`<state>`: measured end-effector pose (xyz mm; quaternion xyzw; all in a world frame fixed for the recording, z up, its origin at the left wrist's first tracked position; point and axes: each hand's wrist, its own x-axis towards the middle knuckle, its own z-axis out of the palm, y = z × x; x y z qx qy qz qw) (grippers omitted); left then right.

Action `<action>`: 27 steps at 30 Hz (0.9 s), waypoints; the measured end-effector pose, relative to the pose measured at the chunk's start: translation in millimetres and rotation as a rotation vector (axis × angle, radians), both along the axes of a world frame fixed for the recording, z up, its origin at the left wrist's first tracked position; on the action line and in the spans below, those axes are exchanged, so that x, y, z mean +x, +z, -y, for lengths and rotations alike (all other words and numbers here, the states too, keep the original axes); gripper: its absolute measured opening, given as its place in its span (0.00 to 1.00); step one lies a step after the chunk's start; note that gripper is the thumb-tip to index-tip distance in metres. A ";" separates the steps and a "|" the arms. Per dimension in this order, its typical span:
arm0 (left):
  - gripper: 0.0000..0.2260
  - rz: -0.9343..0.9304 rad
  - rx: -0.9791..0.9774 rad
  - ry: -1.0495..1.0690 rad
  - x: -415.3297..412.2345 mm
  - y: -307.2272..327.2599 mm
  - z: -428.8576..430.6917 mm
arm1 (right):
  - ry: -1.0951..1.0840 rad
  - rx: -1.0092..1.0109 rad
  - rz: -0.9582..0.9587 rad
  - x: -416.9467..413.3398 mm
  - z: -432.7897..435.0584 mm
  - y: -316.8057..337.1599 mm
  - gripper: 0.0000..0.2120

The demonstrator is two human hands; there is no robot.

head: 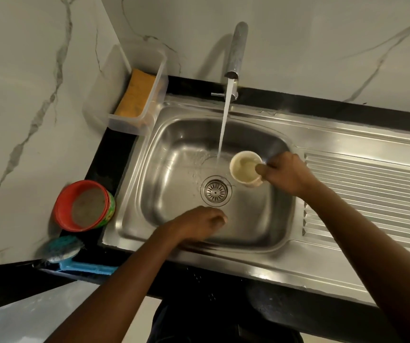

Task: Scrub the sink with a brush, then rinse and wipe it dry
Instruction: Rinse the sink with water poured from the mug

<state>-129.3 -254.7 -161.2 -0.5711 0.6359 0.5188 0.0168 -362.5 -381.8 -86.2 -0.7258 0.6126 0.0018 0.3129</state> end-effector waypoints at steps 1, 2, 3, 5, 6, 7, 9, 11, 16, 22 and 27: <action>0.16 -0.002 -0.026 0.058 7.6 1.4 1.7 | -0.067 0.022 0.069 7.4 0.5 -1.5 0.18; 0.15 -0.001 -0.057 0.099 15.0 1.5 4.0 | -0.128 0.043 0.128 15.3 1.3 -2.6 0.17; 0.14 -0.004 -0.086 0.136 21.3 3.3 6.0 | -0.182 0.066 0.180 23.5 1.7 -3.4 0.16; 0.12 -0.020 -0.123 0.223 34.2 6.9 9.1 | -0.312 0.131 0.312 39.6 3.5 -3.7 0.13; 0.12 -0.023 -0.137 0.264 40.1 9.2 10.1 | -0.381 0.164 0.388 46.6 4.9 -3.1 0.11; 0.12 -0.016 -0.156 0.294 45.2 11.6 11.4 | -0.435 0.188 0.455 53.0 6.9 -2.4 0.10; 0.13 0.003 -0.200 0.326 52.4 16.6 13.8 | -0.509 0.212 0.561 63.7 10.6 1.9 0.08; 0.13 0.013 -0.218 0.348 55.6 22.1 14.7 | -0.558 0.224 0.641 72.3 13.3 6.2 0.08; 0.11 -0.011 -0.254 0.411 57.0 31.2 14.7 | -0.584 0.174 0.684 82.2 14.8 13.0 0.08; 0.11 -0.021 -0.321 0.454 51.0 42.4 14.9 | -0.587 0.132 0.679 85.0 13.2 22.2 0.10; 0.11 -0.001 -0.344 0.486 51.4 46.8 16.0 | -0.610 0.116 0.684 82.3 15.2 28.8 0.11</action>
